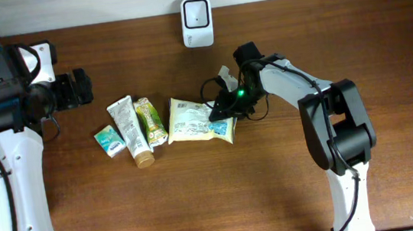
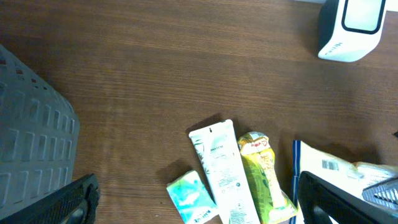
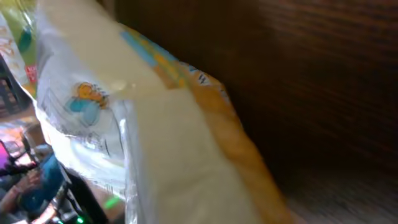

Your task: Scan the item barcode

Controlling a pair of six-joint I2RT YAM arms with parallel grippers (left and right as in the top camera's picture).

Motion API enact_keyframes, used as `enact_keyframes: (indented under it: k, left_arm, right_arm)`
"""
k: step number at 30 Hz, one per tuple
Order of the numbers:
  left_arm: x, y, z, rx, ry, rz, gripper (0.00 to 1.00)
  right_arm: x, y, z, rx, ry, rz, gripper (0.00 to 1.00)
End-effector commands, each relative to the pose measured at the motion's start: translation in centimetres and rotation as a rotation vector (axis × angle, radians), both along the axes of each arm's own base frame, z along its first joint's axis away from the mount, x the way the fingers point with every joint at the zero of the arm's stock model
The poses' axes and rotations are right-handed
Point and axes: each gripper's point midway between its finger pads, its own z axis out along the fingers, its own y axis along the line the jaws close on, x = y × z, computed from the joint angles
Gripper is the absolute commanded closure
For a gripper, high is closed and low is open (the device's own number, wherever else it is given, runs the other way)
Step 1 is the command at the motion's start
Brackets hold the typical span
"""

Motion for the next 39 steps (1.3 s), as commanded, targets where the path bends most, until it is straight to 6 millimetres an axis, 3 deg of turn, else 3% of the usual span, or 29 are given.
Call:
enact_keyframes:
  k: [1,3,5,8,9,12,14,16,18,22,26,28,32,36,39]
  left_arm:
    - [0.0,-0.1,0.6,0.008,-0.019,-0.019,0.01]
    - [0.0,-0.1,0.6,0.008,-0.019,-0.019,0.01]
    - [0.0,-0.1,0.6,0.008,-0.018,-0.019,0.01]
    - [0.0,-0.1,0.6,0.008,-0.019,-0.019,0.01]
    - [0.0,-0.1,0.6,0.008,-0.019,-0.019,0.01]
    - [0.0,-0.1,0.6,0.008,-0.018,-0.019,0.01]
    - [0.0,-0.1,0.6,0.008,-0.019,-0.019,0.01]
    - [0.0,-0.1,0.6,0.008,-0.019,-0.019,0.01]
    - [0.0,-0.1,0.6,0.008,-0.018,-0.019,0.01]
    - [0.0,-0.1,0.6,0.008,-0.018,-0.019,0.01]
    - [0.0,-0.1,0.6,0.008,-0.018,-0.019,0.01]
    - [0.0,-0.1,0.6,0.008,-0.018,-0.019,0.01]
    - [0.0,-0.1,0.6,0.008,-0.018,-0.019,0.01]
    - [0.0,-0.1,0.6,0.008,-0.018,-0.019,0.01]
    - [0.0,-0.1,0.6,0.008,-0.018,-0.019,0.01]
  right_arm:
    - [0.0,-0.5,-1.4,-0.052,0.000,-0.012,0.85]
    - [0.4,-0.3,-0.3,-0.019,-0.009,-0.013,0.96]
    - [1.3,-0.3,2.7,0.051,-0.071,-0.002,0.96]
    - [2.9,-1.6,10.6,0.096,-0.282,0.006,0.96]
    - [2.9,-2.2,14.0,0.111,-0.375,0.014,0.96]
    - [2.0,-3.6,21.4,0.138,-0.568,0.022,0.96]
    - [0.8,-4.5,25.0,0.149,-0.665,0.032,0.96]
    - [-0.6,-5.4,27.3,0.146,-0.713,0.032,0.96]
    - [-2.3,-6.1,27.8,0.145,-0.705,0.057,0.96]
    - [-5.2,-7.2,27.0,0.091,-0.687,0.168,0.96]
    - [-4.6,-8.5,27.9,-0.016,-0.729,0.162,0.96]
    - [-2.7,-9.6,27.8,-0.111,-0.752,0.081,0.96]
    - [2.8,-11.8,27.2,-0.481,-0.863,-0.133,0.96]
    - [7.9,-9.2,29.3,-0.682,-1.152,-0.137,0.96]
    - [12.3,-7.6,30.0,-0.972,-1.388,-0.033,0.96]
